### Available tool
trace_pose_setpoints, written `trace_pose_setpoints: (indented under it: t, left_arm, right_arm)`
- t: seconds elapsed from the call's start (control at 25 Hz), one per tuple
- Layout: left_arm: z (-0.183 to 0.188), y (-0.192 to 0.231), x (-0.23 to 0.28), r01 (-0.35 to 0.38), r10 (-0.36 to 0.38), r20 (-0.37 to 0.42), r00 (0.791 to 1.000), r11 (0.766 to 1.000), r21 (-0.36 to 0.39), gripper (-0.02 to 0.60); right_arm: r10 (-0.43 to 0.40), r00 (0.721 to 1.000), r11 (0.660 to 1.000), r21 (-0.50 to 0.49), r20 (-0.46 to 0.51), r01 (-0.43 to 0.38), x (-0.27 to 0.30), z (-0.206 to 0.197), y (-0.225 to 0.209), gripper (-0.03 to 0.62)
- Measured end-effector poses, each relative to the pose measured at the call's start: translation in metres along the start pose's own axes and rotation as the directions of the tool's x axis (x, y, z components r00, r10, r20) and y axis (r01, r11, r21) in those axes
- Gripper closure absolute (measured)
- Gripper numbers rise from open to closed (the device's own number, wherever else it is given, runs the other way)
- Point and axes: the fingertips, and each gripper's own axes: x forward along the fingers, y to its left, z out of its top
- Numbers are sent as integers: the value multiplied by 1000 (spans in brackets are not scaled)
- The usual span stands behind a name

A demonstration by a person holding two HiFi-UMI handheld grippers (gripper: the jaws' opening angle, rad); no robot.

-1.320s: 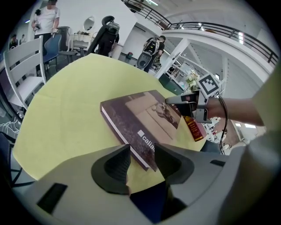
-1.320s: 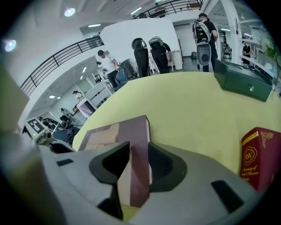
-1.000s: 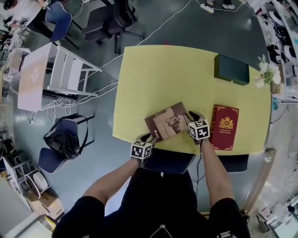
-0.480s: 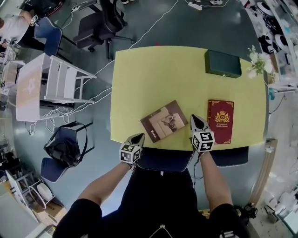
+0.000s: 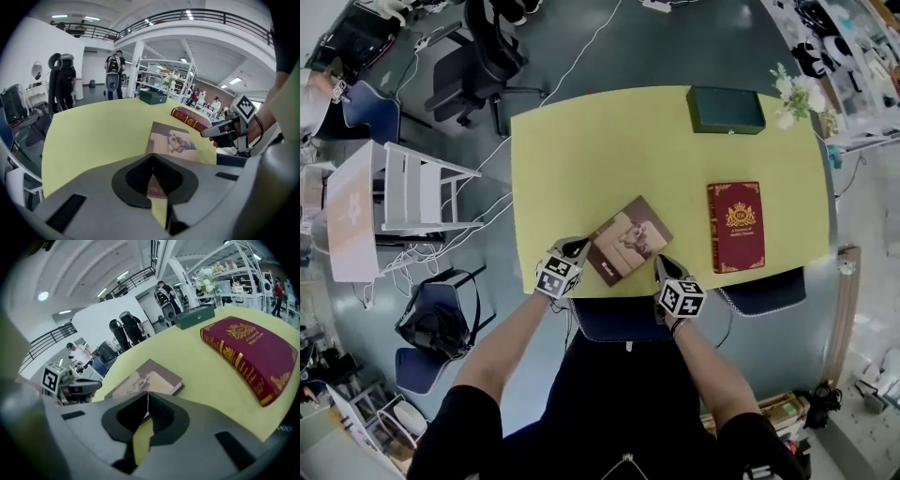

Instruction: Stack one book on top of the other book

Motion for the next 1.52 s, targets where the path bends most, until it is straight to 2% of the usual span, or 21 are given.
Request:
trace_pose_setpoints:
  t: [0.12,0.16,0.2,0.28,0.36,0.56,0.76,1.04,1.28,1.52]
  left_arm:
    - [10,11,14,36,-34,-28,999,998,48,570]
    - [11,13,18,48,-45,-39,998,997,62,563]
    - [11,13,21,62,-59,-52,997,995,72,541]
    - [9,12,28,92,-85,-82,993,993,79,492]
    - [5,11,34,114,-105,-111,988,991,76,469]
    - [-2,7,48,174,-169,-155,973,985,16,420]
    - [-5,9,63,200,-208,-180,961,978,-63,403]
    - [-10,5,67,206,-224,-174,959,972,-115,405]
    - [-12,-4,61,199,-212,-161,964,976,-90,425]
    - [-12,-18,50,181,-193,-106,976,977,-114,425]
  right_arm:
    - [-5,1000,999,37,-12,5,3,-15,11,567]
    - [-2,1000,998,58,-13,3,3,-19,15,521]
    - [1,1000,997,81,-13,0,4,-24,19,482]
    - [-5,1000,992,122,-16,7,6,-32,23,464]
    - [-19,1000,987,159,-23,22,8,-40,24,447]
    - [-37,999,962,270,-15,40,17,-53,19,428]
    - [-40,999,950,311,-11,41,31,-57,15,422]
    - [-49,997,960,272,-53,62,47,-58,21,424]
    - [-68,997,965,252,-46,78,43,-52,19,445]
    - [-60,998,977,205,-22,63,31,-43,15,447]
